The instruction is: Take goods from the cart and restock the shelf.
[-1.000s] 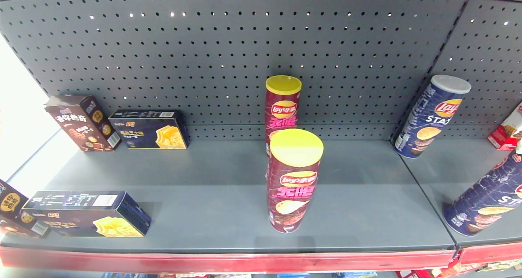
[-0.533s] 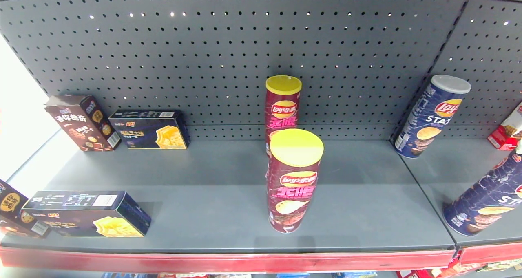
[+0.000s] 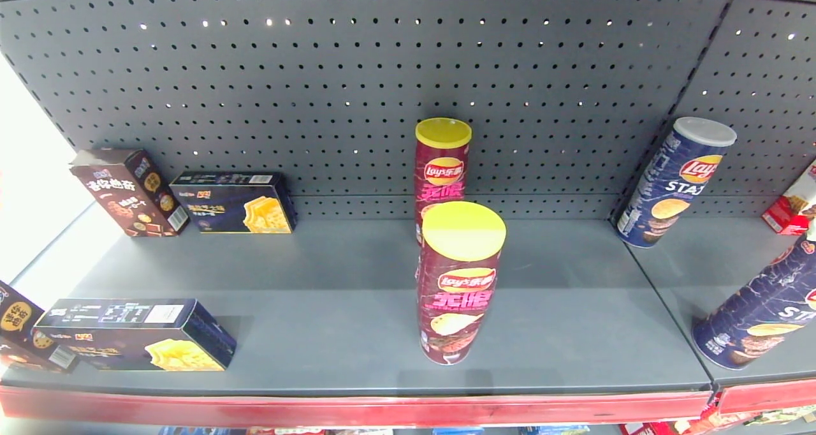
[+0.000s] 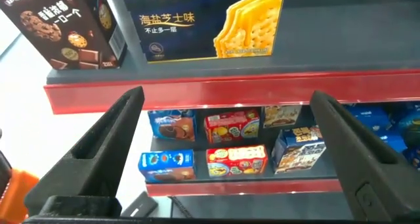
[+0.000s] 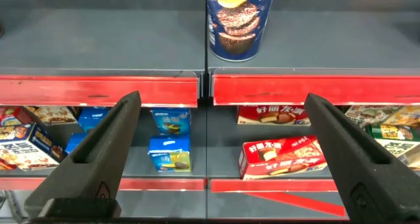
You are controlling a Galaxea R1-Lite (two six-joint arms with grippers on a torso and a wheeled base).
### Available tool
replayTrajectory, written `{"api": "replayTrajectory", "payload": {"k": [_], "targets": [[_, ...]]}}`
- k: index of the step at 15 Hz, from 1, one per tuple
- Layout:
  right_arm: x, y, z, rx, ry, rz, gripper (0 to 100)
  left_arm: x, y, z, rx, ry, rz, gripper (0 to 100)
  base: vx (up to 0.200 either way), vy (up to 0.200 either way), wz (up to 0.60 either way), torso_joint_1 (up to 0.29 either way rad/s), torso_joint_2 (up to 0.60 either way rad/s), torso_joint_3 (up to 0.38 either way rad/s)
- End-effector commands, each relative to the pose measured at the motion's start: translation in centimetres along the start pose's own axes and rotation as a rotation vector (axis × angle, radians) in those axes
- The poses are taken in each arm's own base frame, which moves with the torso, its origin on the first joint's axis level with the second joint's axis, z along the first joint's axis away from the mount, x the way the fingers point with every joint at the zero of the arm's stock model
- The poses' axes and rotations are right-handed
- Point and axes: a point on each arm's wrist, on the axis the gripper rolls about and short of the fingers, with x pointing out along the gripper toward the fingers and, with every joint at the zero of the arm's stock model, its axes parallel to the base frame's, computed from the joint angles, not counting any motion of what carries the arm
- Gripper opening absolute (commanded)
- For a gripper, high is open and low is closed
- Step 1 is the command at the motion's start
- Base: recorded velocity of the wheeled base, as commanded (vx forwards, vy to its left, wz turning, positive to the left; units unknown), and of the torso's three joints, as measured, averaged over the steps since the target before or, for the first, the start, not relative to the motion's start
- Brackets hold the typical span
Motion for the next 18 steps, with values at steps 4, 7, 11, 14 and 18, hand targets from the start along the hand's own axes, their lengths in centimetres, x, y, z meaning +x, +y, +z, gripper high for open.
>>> {"api": "replayTrajectory", "payload": {"k": [4, 7, 11, 14, 18], "targets": [[0.00, 0.00, -0.01, 0.000, 0.000, 0.001, 100, -0.01, 0.03, 0.02, -0.028, -0.001, 0.013, 100, 0.000, -0.050, 0.00, 0.001, 0.00, -0.001], [0.00, 0.00, 0.00, 0.000, 0.000, -0.001, 100, -0.01, 0.03, 0.02, -0.032, -0.001, 0.014, 100, 0.000, 0.000, 0.00, 0.000, 0.00, 0.000], [0.00, 0.00, -0.01, 0.000, 0.000, 0.001, 100, -0.01, 0.03, 0.02, -0.031, -0.001, 0.014, 100, 0.000, 0.000, 0.00, 0.000, 0.00, 0.000], [0.00, 0.00, -0.01, 0.000, 0.000, 0.001, 100, -0.01, 0.03, 0.02, -0.032, -0.001, 0.013, 100, -0.133, 0.000, 0.00, 0.002, 0.00, 0.002], [0.00, 0.00, -0.01, 0.000, 0.000, 0.001, 100, -0.01, 0.02, 0.02, -0.031, -0.001, 0.009, 100, 0.000, 0.000, 0.00, 0.000, 0.00, 0.000]]}}
